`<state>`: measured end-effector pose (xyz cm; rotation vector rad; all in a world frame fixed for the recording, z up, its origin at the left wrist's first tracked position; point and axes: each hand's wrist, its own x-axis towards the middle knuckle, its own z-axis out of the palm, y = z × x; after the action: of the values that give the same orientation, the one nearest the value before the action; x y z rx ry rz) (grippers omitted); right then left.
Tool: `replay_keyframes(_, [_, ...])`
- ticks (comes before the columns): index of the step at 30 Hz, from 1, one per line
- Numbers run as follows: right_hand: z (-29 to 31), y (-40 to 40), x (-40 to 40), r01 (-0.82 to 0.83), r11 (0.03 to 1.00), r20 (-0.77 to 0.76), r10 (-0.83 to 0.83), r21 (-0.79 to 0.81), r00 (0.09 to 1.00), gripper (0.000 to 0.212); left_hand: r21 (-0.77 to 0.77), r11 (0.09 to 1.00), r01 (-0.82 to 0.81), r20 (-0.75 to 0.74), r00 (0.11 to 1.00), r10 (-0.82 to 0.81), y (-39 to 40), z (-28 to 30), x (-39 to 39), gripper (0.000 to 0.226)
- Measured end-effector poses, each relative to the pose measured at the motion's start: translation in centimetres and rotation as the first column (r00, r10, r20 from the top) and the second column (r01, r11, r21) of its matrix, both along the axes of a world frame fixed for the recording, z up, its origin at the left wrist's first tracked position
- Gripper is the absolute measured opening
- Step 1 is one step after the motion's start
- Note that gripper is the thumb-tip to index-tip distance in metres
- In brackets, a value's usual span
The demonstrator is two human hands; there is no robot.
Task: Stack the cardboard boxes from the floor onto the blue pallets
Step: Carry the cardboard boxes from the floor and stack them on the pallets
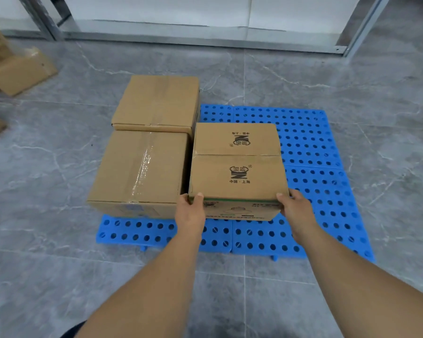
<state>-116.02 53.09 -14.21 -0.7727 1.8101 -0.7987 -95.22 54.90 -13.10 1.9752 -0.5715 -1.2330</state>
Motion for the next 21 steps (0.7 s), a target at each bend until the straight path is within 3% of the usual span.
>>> replay_keyframes(6, [-0.2,-0.1,0.9,-0.028,1.0,-0.032,0.028,0.007,0.999,0.036,0.027,0.999,0.044,-0.016,0.999,-0.043,0.7,-0.3,0.3,0.056])
replay_keyframes(21, [0.1,1.1,1.0,-0.068,0.997,-0.041,0.069,0.023,0.997,0.032,0.056,0.998,-0.021,-0.069,0.997,0.025,1.6,-0.8,1.8,0.039])
